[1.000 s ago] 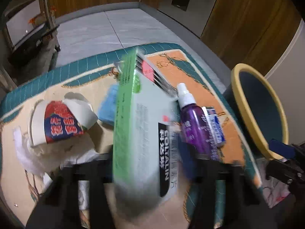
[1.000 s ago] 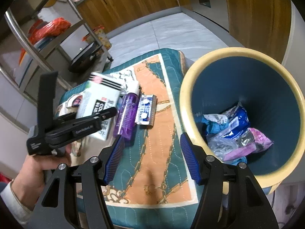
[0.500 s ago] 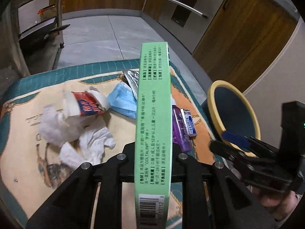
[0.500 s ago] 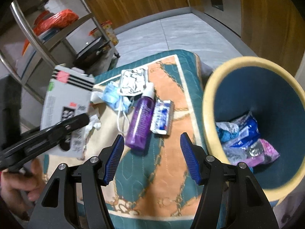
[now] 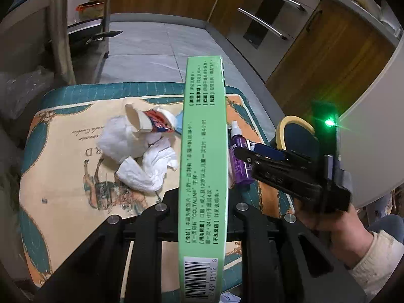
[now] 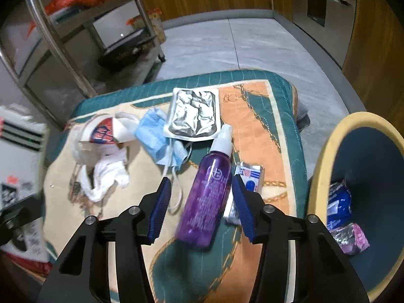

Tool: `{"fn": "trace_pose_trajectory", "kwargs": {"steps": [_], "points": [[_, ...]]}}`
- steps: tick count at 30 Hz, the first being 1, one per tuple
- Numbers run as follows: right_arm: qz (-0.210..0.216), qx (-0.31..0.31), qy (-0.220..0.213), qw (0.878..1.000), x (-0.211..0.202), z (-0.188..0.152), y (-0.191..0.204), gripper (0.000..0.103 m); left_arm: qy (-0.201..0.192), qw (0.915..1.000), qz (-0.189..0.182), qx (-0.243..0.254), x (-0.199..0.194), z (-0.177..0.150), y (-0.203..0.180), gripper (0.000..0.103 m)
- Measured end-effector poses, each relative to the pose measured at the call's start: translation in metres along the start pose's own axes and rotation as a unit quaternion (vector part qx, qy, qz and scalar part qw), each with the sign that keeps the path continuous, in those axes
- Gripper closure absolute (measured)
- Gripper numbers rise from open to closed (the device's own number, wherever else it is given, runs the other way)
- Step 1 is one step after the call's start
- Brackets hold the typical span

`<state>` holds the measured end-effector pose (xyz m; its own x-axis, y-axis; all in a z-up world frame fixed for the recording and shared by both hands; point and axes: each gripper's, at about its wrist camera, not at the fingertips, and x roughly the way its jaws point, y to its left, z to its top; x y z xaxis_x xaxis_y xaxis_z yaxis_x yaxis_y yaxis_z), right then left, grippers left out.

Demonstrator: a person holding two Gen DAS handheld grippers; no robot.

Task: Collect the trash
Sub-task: 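Grasp the green COLTALIN box with the left tool while the right tool grasps the purple spray bottle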

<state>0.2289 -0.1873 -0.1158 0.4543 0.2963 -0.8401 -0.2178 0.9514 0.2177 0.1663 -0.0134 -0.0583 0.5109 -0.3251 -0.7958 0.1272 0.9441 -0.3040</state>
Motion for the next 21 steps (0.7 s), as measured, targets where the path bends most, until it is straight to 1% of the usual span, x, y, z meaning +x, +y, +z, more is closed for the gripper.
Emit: {"fn": "trace_pose_trajectory", "kwargs": {"steps": [2, 5, 9, 15, 21], "points": [[-0.009, -0.007, 0.014, 1.0, 0.009, 0.0, 0.002, 0.062, 0.0, 1.0, 0.002, -0.003, -0.002, -0.002, 0.002, 0.085], [-0.006, -0.002, 0.021, 1.0, 0.012, -0.004, 0.003, 0.065, -0.001, 1.0, 0.004, -0.007, -0.004, -0.006, 0.003, 0.085], [0.006, 0.005, 0.025, 1.0, 0.005, -0.016, 0.007, 0.066, -0.003, 0.9999, 0.005, -0.016, -0.005, -0.007, 0.007, 0.085], [0.02, 0.019, 0.032, 0.999, -0.012, -0.047, 0.01, 0.066, -0.005, 0.9999, 0.0, -0.014, -0.007, -0.008, 0.003, 0.085], [0.018, 0.0, 0.044, 0.999, -0.028, -0.075, 0.023, 0.066, 0.004, 1.0, -0.008, -0.003, -0.006, -0.015, -0.008, 0.084]]}}
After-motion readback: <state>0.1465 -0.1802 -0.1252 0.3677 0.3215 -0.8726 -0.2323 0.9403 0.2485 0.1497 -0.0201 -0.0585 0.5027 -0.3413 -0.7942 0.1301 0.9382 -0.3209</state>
